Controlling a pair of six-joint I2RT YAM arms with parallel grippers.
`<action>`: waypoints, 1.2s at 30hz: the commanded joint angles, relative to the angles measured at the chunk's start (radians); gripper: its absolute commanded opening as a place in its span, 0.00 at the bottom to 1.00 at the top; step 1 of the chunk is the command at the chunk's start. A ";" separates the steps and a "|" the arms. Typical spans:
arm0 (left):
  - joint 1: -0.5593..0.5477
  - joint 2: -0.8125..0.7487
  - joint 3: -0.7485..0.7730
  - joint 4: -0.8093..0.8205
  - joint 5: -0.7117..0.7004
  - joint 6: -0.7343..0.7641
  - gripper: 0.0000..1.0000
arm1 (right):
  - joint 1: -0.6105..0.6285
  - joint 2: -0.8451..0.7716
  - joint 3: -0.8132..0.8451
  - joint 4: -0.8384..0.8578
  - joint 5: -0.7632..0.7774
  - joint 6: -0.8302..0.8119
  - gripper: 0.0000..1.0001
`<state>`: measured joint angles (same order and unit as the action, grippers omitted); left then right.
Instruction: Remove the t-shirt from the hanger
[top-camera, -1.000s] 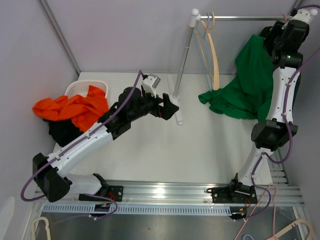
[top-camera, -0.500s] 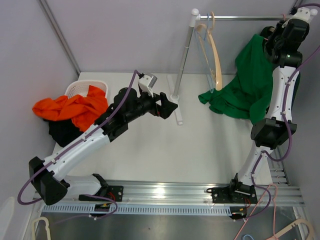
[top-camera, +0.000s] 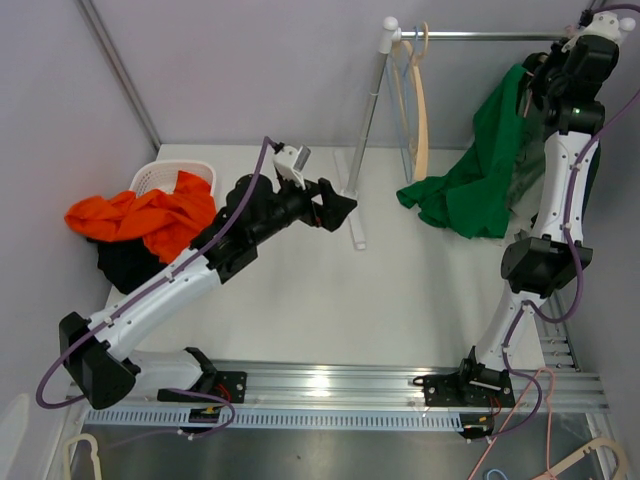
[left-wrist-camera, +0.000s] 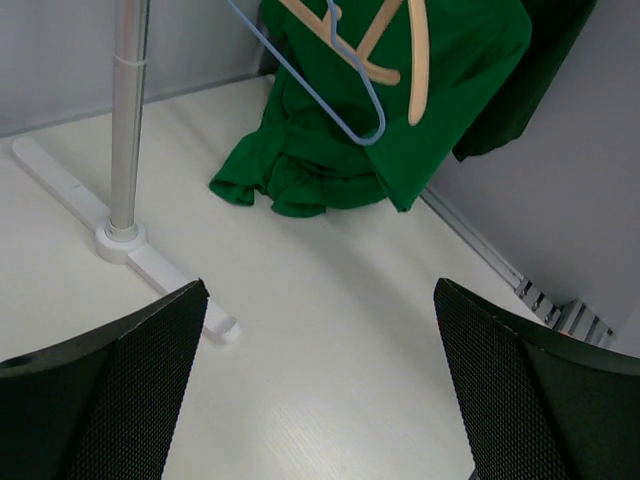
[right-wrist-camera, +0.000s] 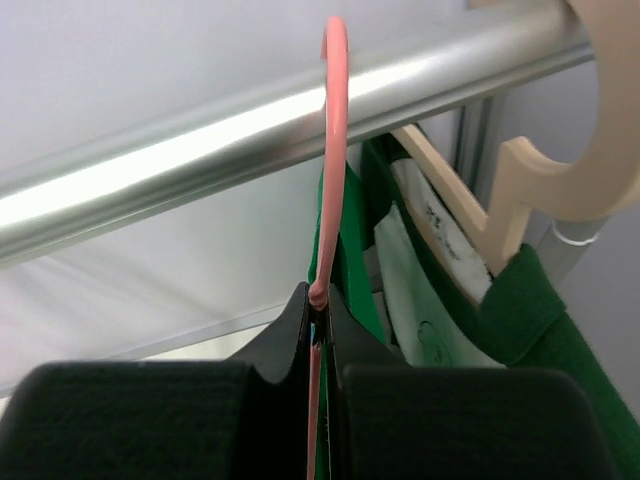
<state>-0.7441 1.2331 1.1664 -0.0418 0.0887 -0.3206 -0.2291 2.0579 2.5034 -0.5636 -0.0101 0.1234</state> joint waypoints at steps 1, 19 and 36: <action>-0.009 0.009 -0.007 0.143 -0.112 -0.095 1.00 | 0.013 -0.103 0.064 0.073 -0.059 0.033 0.00; -0.014 -0.198 -0.199 0.418 0.121 -0.098 1.00 | 0.102 -0.488 -0.334 0.038 0.060 0.154 0.00; -0.541 -0.121 -0.263 0.466 -0.056 0.509 0.99 | 0.226 -0.832 -0.698 -0.139 0.234 0.369 0.00</action>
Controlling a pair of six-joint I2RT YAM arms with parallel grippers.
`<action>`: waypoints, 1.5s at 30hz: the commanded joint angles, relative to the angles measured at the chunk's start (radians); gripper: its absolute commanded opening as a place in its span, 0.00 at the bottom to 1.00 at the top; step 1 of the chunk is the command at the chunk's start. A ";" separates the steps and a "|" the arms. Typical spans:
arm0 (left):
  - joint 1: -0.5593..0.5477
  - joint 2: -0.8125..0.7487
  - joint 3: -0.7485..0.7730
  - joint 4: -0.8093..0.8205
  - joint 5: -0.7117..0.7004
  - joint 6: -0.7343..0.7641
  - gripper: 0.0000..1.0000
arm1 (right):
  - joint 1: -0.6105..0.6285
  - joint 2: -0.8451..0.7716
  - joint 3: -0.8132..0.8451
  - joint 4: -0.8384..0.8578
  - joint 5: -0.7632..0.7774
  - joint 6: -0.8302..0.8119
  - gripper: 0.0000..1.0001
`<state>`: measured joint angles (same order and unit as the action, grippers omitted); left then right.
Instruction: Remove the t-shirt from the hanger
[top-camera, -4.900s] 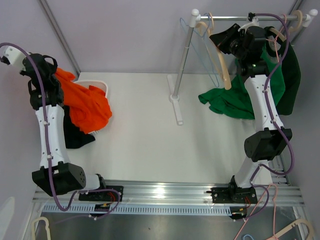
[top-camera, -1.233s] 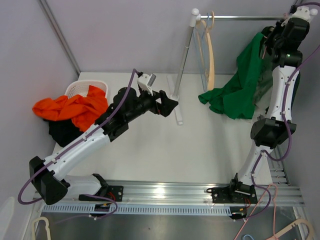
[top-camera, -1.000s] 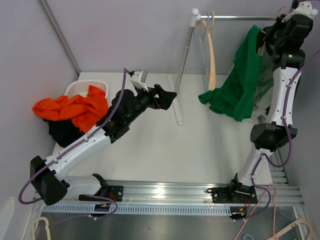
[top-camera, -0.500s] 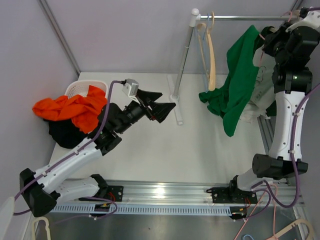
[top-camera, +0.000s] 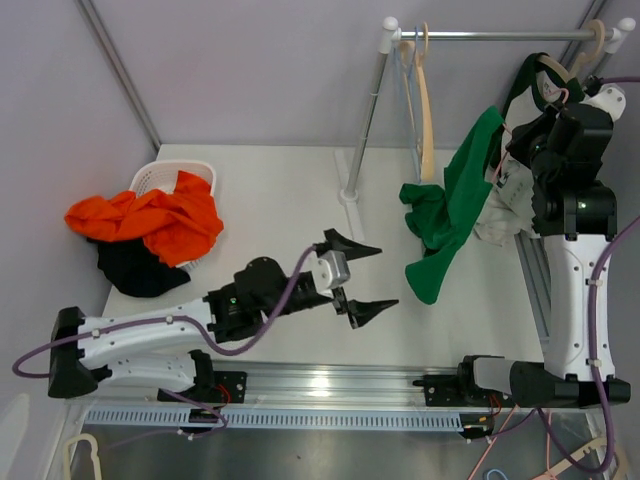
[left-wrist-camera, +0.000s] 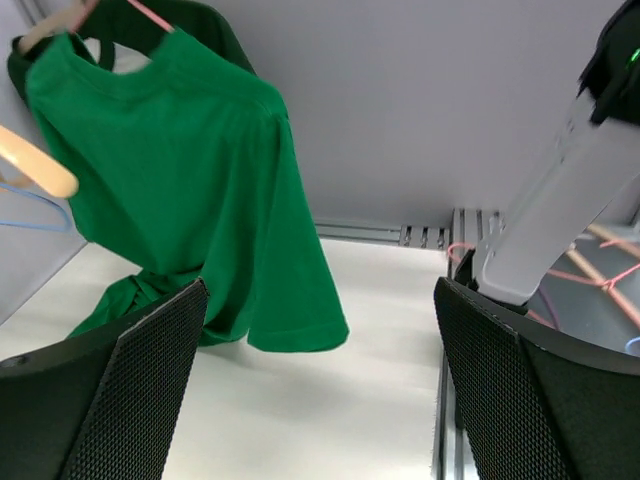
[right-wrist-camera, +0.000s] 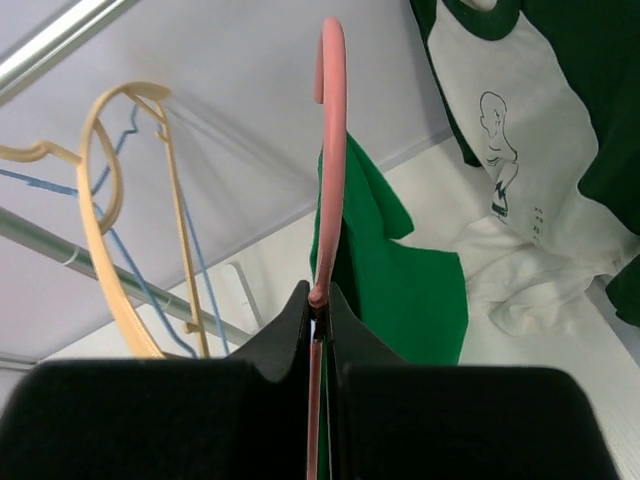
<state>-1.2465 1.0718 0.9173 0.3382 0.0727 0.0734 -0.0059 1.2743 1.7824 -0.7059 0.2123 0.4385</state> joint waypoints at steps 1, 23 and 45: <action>-0.051 0.060 -0.021 0.129 -0.053 0.137 1.00 | 0.003 -0.059 0.028 -0.003 -0.011 0.061 0.00; -0.209 0.496 0.235 0.352 -0.487 0.207 0.47 | 0.084 -0.124 0.032 -0.075 -0.071 0.071 0.00; -0.334 0.306 -0.164 0.351 0.150 -0.044 0.01 | 0.112 0.220 0.396 -0.501 0.033 -0.086 0.00</action>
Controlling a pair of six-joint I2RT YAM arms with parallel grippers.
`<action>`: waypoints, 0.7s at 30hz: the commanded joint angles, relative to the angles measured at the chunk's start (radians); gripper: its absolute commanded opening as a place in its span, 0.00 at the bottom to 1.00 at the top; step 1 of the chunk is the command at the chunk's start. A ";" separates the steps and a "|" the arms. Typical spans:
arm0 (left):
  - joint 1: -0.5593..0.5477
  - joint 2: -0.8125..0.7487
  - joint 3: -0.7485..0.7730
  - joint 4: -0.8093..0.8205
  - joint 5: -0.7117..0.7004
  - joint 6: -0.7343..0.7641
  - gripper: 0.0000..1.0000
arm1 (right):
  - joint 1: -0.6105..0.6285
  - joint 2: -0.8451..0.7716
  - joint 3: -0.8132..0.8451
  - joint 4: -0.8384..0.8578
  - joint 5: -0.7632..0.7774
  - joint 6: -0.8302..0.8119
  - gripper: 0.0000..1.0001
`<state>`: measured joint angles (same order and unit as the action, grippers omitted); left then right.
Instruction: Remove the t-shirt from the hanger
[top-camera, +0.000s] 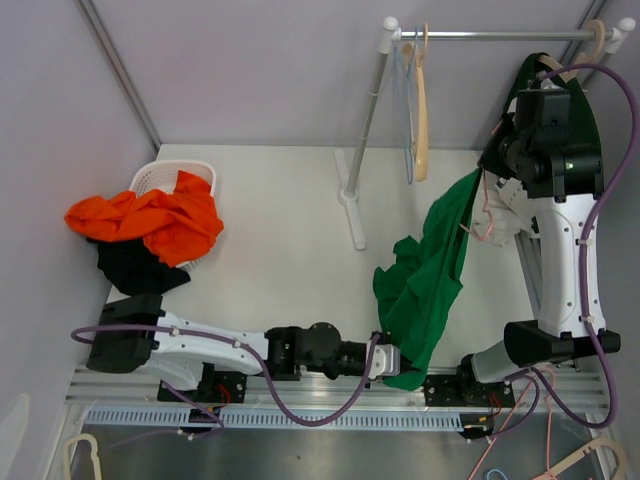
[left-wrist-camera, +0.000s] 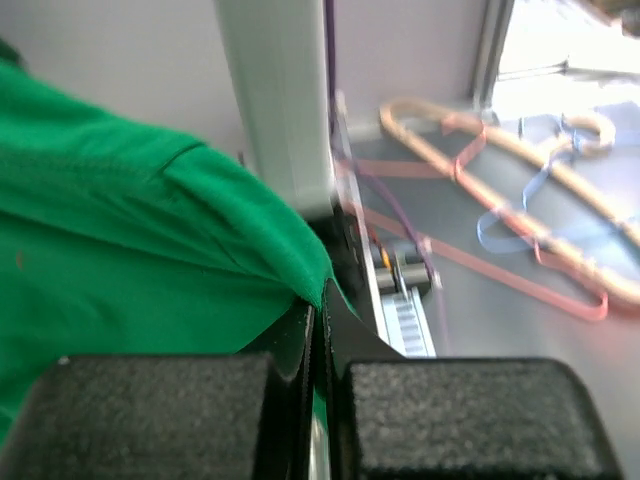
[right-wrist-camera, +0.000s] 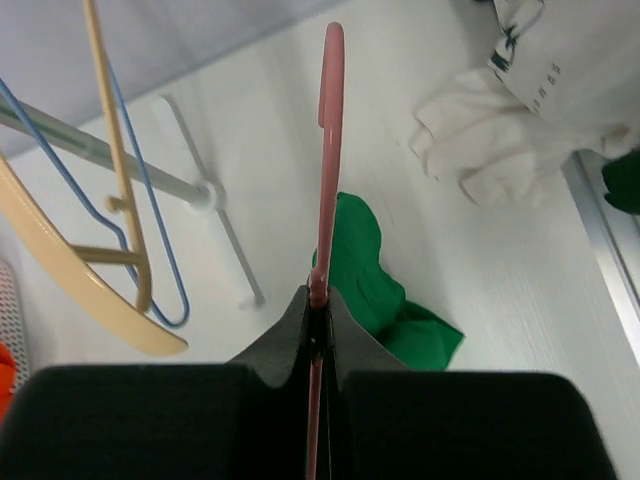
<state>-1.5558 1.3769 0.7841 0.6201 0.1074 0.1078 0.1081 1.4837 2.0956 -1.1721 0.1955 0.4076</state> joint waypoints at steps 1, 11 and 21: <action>-0.024 -0.002 -0.028 0.061 0.073 -0.082 0.01 | -0.002 0.013 0.111 -0.050 0.047 -0.067 0.00; 0.173 -0.027 0.151 -0.290 -0.307 -0.376 0.01 | 0.133 -0.082 0.162 -0.208 -0.059 -0.110 0.00; 0.314 -0.266 0.208 -0.607 -0.392 -0.337 0.01 | 0.151 -0.313 -0.182 0.248 0.002 -0.271 0.00</action>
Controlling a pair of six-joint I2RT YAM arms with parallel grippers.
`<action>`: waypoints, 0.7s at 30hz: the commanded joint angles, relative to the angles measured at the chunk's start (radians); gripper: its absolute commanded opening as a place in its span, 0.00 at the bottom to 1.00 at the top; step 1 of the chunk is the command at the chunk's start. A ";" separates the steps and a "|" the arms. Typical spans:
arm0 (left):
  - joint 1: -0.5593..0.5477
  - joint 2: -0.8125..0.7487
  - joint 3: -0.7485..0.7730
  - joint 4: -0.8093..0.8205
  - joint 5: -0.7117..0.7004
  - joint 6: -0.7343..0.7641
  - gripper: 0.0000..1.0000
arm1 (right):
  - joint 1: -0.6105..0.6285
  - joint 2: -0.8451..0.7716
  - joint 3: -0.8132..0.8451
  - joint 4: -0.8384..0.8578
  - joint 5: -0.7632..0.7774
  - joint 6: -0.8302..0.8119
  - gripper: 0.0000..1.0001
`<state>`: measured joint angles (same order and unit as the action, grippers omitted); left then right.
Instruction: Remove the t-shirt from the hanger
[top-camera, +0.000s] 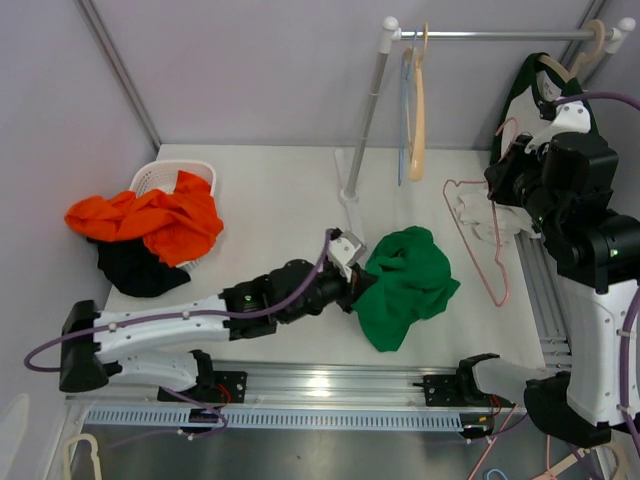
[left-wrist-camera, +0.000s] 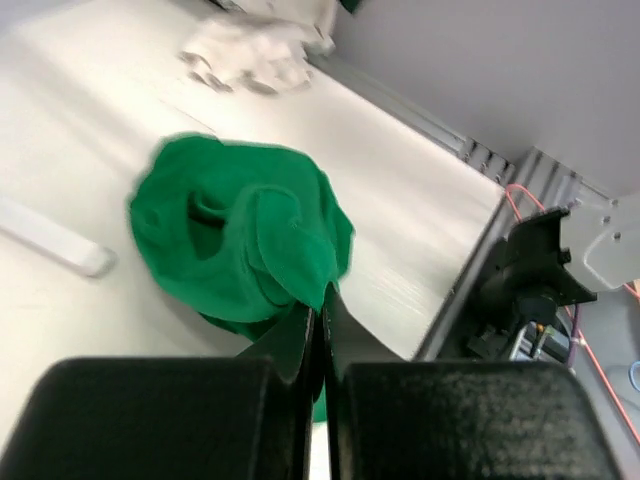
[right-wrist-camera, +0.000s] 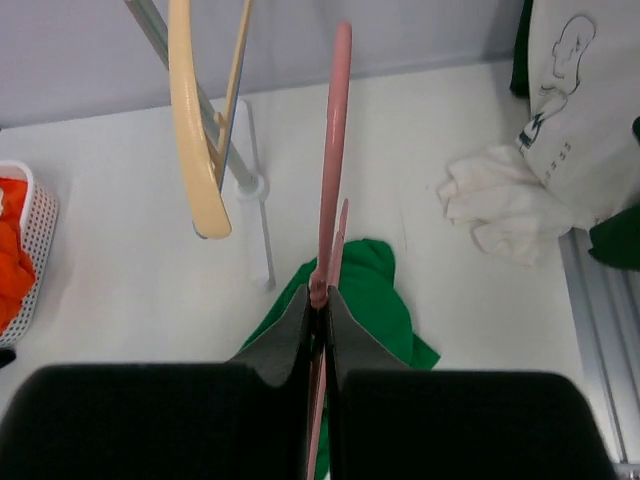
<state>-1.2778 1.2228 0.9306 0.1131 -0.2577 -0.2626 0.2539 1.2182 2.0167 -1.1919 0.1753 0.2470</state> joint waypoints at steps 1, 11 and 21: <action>0.069 -0.143 0.124 -0.157 0.004 0.060 0.01 | 0.005 -0.049 -0.116 0.297 0.032 -0.133 0.00; 0.587 0.179 1.006 -0.504 0.279 0.243 0.01 | 0.005 0.168 -0.052 0.676 0.007 -0.238 0.00; 1.306 0.428 1.575 -0.335 0.440 0.014 0.01 | -0.021 0.549 0.361 0.754 -0.086 -0.302 0.00</action>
<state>-0.1047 1.6962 2.4733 -0.3756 0.1097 -0.1448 0.2440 1.7481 2.3005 -0.5144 0.1280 -0.0250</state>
